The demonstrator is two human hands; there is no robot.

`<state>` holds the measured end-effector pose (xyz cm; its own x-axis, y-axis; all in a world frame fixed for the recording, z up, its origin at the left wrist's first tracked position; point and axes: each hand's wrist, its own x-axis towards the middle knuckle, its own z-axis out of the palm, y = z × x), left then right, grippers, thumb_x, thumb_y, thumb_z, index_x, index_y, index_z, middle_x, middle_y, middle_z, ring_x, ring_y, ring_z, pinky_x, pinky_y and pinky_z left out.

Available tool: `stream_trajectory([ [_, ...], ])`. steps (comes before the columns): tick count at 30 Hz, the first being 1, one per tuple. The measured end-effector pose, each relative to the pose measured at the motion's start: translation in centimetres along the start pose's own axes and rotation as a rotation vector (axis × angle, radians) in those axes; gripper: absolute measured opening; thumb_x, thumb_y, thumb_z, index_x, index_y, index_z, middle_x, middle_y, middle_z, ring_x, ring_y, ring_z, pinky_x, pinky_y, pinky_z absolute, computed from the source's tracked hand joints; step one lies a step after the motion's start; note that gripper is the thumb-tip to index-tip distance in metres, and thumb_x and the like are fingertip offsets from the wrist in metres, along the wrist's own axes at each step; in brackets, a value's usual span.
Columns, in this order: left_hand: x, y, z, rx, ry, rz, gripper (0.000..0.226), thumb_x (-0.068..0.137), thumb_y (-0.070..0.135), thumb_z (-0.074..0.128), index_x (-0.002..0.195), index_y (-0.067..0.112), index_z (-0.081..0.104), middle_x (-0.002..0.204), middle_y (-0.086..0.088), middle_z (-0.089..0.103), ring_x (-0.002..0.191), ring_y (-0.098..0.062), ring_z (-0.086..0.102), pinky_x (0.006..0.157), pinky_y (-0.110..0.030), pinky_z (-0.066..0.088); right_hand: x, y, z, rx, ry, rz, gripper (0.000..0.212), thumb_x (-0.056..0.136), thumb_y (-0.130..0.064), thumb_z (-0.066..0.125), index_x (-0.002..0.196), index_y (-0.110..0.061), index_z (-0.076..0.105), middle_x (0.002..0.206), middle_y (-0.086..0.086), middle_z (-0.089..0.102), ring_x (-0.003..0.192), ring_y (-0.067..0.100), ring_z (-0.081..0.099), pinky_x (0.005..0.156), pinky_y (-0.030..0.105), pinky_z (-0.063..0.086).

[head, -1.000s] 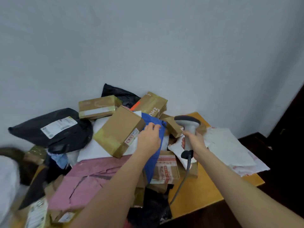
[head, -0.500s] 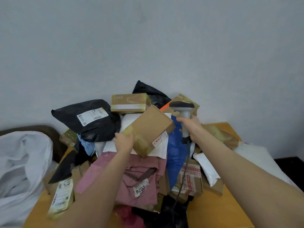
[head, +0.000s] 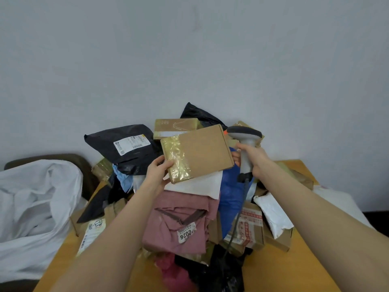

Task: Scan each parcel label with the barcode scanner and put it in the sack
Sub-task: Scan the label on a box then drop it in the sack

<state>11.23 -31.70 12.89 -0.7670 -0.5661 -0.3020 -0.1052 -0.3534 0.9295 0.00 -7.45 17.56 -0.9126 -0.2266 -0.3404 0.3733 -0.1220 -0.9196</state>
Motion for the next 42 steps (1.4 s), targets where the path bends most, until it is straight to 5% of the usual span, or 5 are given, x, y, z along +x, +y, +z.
stream_trajectory([
  [8,-3.6,4.6,2.4,0.283,-0.054,0.427,0.079,0.067,0.002,0.078,0.137,0.013,0.044,0.129,-0.006,0.053,0.115,-0.017,0.054,0.092,-0.030,0.049,-2.8,-0.2,-0.8,0.171,0.096,0.056,0.031,0.088,-0.021,0.071,0.113,-0.006,0.060,0.080,0.010,0.061,0.061,0.019,0.061,0.047,0.026,0.052],
  [16,-6.2,-1.5,3.7,1.400,0.113,1.112,0.084,0.047,0.018,0.089,0.122,0.021,0.053,0.114,-0.008,0.054,0.107,-0.029,0.053,0.093,-0.043,0.040,-5.4,2.1,1.0,0.173,-0.001,0.134,0.042,0.090,-0.033,0.067,0.121,-0.009,0.052,0.099,0.020,0.065,0.083,0.030,0.066,0.050,0.031,0.057],
  [22,-6.0,-5.7,3.0,1.135,-0.135,0.891,0.044,0.082,0.028,0.072,0.123,0.017,0.058,0.127,-0.005,0.046,0.120,-0.021,0.044,0.101,-0.028,0.035,-5.0,5.4,0.3,0.067,0.084,0.119,0.038,0.092,-0.027,0.066,0.121,-0.007,0.052,0.096,0.015,0.066,0.076,0.029,0.064,0.050,0.036,0.052],
  [30,-4.0,-5.5,2.3,0.663,-0.007,-0.009,0.052,0.100,0.039,0.041,0.135,0.001,0.047,0.135,-0.012,0.052,0.116,-0.027,0.050,0.101,-0.037,0.042,-4.0,8.1,0.2,0.048,0.111,0.125,0.029,0.090,-0.028,0.068,0.110,-0.011,0.055,0.096,0.010,0.064,0.095,0.032,0.063,0.074,0.046,0.055],
  [42,-3.5,-3.2,0.9,0.130,-0.040,-0.184,0.036,0.087,0.028,0.068,0.115,0.010,0.057,0.097,-0.009,0.061,0.077,-0.024,0.060,0.061,-0.039,0.058,-4.2,7.3,-0.1,0.105,0.134,0.016,0.039,0.089,-0.018,0.070,0.124,-0.009,0.054,0.082,0.007,0.060,0.065,0.018,0.056,0.056,0.032,0.048],
])
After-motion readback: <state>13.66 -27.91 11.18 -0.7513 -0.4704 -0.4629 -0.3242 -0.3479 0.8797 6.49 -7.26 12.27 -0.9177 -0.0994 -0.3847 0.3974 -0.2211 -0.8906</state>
